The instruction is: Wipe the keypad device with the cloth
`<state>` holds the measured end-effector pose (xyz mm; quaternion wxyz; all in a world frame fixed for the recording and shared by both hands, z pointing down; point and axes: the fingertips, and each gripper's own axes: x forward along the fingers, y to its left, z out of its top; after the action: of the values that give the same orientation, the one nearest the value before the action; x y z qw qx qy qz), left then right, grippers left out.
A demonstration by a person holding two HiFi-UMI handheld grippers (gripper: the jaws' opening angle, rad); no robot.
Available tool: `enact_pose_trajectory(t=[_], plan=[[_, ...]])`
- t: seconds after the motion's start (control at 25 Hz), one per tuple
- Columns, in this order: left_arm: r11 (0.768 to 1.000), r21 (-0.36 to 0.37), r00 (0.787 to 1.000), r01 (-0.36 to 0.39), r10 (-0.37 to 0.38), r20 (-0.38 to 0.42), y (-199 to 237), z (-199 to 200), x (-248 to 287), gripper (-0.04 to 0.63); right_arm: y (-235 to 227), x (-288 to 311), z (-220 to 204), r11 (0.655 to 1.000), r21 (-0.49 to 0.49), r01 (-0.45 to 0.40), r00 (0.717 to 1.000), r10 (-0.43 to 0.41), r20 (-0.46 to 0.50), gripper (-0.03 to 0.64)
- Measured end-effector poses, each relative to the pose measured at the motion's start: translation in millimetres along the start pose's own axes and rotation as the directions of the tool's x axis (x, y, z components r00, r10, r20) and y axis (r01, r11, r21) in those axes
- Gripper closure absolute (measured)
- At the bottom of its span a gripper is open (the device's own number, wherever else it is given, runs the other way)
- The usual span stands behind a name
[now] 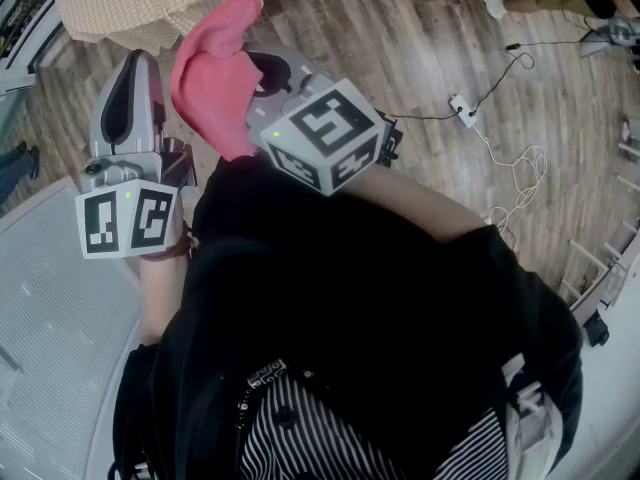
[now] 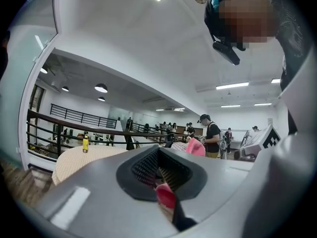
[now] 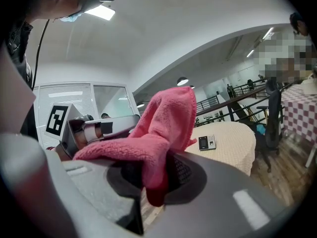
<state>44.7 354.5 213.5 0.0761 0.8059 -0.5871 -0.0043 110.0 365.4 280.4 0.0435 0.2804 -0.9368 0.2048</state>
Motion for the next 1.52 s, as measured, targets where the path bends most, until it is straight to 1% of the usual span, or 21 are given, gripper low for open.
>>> enact_pose_trajectory(t=[0.08, 0.24, 0.44, 0.56, 0.64, 0.76, 0.88, 1.16, 1.28, 1.52], plan=[[1.0, -0.004, 1.0, 0.012, -0.012, 0.012, 8, 3, 11, 0.597, -6, 9, 5, 1.0, -0.006, -0.002, 1.0, 0.002, 0.002, 0.549], [0.997, 0.003, 0.998, 0.071, -0.071, 0.001, 23, 5, 34, 0.597, -7, 34, 12, 0.999, -0.001, -0.052, 0.999, 0.052, -0.016, 0.549], [0.996, -0.003, 0.996, 0.091, -0.09, 0.018, 67, 17, 64, 0.597, -14, 81, 31, 0.998, -0.028, -0.055, 0.998, 0.055, -0.02, 0.549], [0.995, -0.006, 0.994, 0.103, -0.103, 0.025, 103, 28, 83, 0.597, -21, 113, 46, 0.999, -0.037, -0.027, 0.999, 0.027, -0.018, 0.549], [0.995, -0.013, 0.995, 0.104, -0.104, 0.013, 123, 33, 97, 0.597, -29, 132, 57, 0.999, -0.033, -0.002, 1.0, 0.002, -0.01, 0.549], [0.994, -0.007, 0.994, 0.11, -0.11, -0.024, 143, 32, 119, 0.599, -42, 151, 68, 0.999, -0.023, 0.032, 0.999, -0.032, 0.0, 0.549], [0.989, -0.003, 0.989, 0.145, -0.145, -0.041, 158, 32, 136, 0.6, -49, 172, 73, 0.998, -0.009, 0.063, 0.998, -0.063, 0.001, 0.549], [0.976, -0.029, 0.976, 0.217, -0.217, -0.023, 201, 40, 150, 0.598, -43, 223, 77, 0.995, -0.006, 0.098, 0.995, -0.098, -0.015, 0.549], [0.973, -0.041, 0.973, 0.228, -0.229, -0.022, 217, 39, 160, 0.598, -45, 240, 79, 0.994, -0.013, 0.104, 0.994, -0.104, -0.024, 0.549], [0.97, -0.054, 0.971, 0.236, -0.237, -0.015, 253, 36, 157, 0.598, -31, 269, 77, 0.992, -0.033, 0.121, 0.992, -0.121, -0.022, 0.549]])
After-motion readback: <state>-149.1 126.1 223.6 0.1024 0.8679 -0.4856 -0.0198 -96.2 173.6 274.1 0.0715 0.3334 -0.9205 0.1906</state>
